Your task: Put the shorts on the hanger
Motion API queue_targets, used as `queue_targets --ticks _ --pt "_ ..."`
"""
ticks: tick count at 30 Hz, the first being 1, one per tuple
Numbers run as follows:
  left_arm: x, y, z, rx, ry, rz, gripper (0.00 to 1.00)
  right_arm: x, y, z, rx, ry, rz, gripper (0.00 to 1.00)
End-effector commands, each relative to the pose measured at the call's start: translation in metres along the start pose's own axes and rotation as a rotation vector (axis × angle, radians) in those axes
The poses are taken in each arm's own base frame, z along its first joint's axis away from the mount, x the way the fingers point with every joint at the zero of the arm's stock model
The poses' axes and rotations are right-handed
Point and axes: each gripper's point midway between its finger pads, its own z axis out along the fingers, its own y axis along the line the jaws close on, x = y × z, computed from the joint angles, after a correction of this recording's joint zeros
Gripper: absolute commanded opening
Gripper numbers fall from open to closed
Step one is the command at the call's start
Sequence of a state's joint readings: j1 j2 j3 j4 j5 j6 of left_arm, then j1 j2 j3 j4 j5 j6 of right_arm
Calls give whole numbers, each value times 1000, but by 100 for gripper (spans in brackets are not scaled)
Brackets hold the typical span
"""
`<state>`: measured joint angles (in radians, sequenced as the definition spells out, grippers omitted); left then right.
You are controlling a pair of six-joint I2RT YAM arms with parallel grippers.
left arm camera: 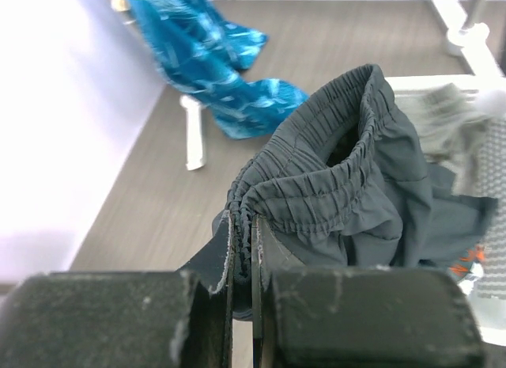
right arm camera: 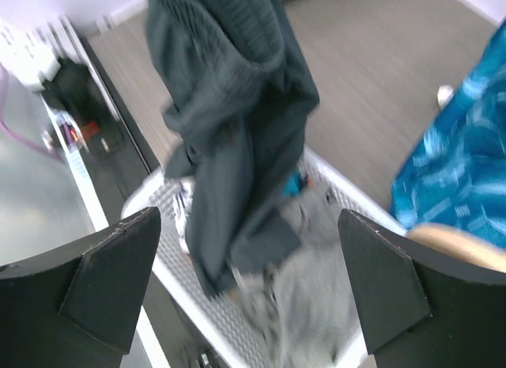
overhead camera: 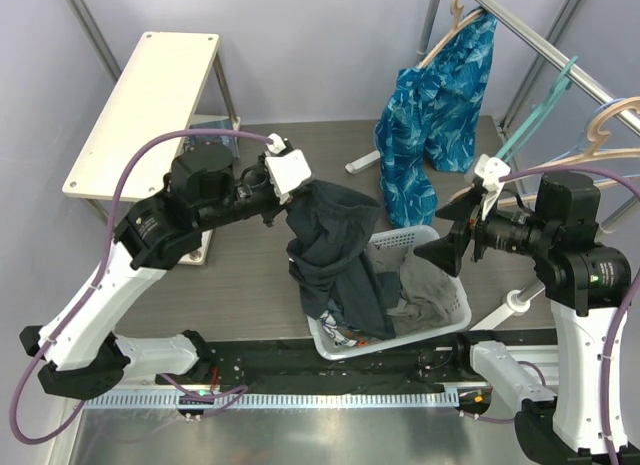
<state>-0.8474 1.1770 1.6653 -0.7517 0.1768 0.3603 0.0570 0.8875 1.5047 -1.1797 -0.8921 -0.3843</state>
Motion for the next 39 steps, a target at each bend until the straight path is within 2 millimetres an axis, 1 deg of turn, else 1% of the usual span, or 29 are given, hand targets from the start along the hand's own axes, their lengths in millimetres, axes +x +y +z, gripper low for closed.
queue_targets --ticks 1,2,3,4,6,7,9,11,12,13,15,17,20,23,24,26,27,28,29,30,31,32,33,34,35,36,37,38,39 --pt "-31 40 -27 -195 -80 42 0 -63 -3 7 -52 -216 -13 100" --pt "-36 50 -31 -245 -94 26 0 -71 -4 8 -57 -232 -17 100" --pt "-42 55 -37 -266 -121 9 0 -76 -12 13 -58 -233 -6 99" --pt "-46 55 -39 -250 -143 -23 0 -85 -13 13 -58 -244 -25 99" --pt "-54 51 -42 -210 -178 -43 0 -91 -21 23 -70 -231 -31 99" --pt "-56 49 -43 -201 -189 -53 0 -96 -21 23 -76 -236 -43 99" --pt "-57 42 -39 -158 -195 -79 0 -99 -18 35 -105 -230 -41 99" --pt "-56 38 -37 -136 -200 -87 0 -96 -13 47 -125 -215 -40 99" --pt "-54 35 -36 -124 -199 -90 0 -96 -4 57 -142 -209 -56 99" --pt "-54 33 -36 -115 -205 -91 0 -88 -1 66 -154 -191 -47 99" --pt "-51 30 -33 -101 -202 -102 0 -88 10 77 -181 -195 -59 99" --pt "-48 27 -31 -86 -200 -109 0 -81 15 87 -207 -179 -28 99" --pt "-44 21 -26 -54 -205 -133 0 -75 27 101 -248 -169 -16 93" --pt "-34 21 -17 -40 -190 -177 0 -71 41 109 -294 -152 -6 77" --pt "-34 19 -14 -24 -198 -196 0 -71 43 110 -300 -149 -7 54" --pt "-24 21 -3 -31 -172 -234 0 -71 54 111 -324 -143 17 33" --pt "-20 26 0 -43 -164 -252 0 -70 55 113 -322 -135 41 8" --pt "-19 30 5 -52 -168 -286 0 -69 58 114 -324 -132 65 1" --pt "-12 34 13 -57 -152 -314 0 -71 62 114 -335 -140 88 1" --pt "-7 41 17 -66 -148 -339 0 -63 66 117 -349 -115 166 1" --pt "-10 40 20 -41 -164 -346 0 -61 68 118 -355 -109 196 1" --pt "-5 41 29 -37 -152 -379 0 -63 70 120 -363 -123 223 1" --pt "-2 42 34 -38 -146 -394 5 -57 71 123 -365 -110 300 1" --pt "1 45 38 -51 -135 -419 33 -58 71 125 -360 -120 339 1" --pt "14 47 47 -67 -88 -474 46 -66 64 129 -327 -159 363 1" --pt "16 49 47 -73 -74 -497 58 -66 60 133 -300 -160 412 1" --pt "24 53 44 -87 -52 -527 65 -66 55 137 -278 -163 435 1" --pt "27 51 40 -77 -46 -561 66 -70 50 140 -257 -177 449 1" --pt "29 49 26 -91 -65 -557 69 -73 39 146 -197 -196 477 1"
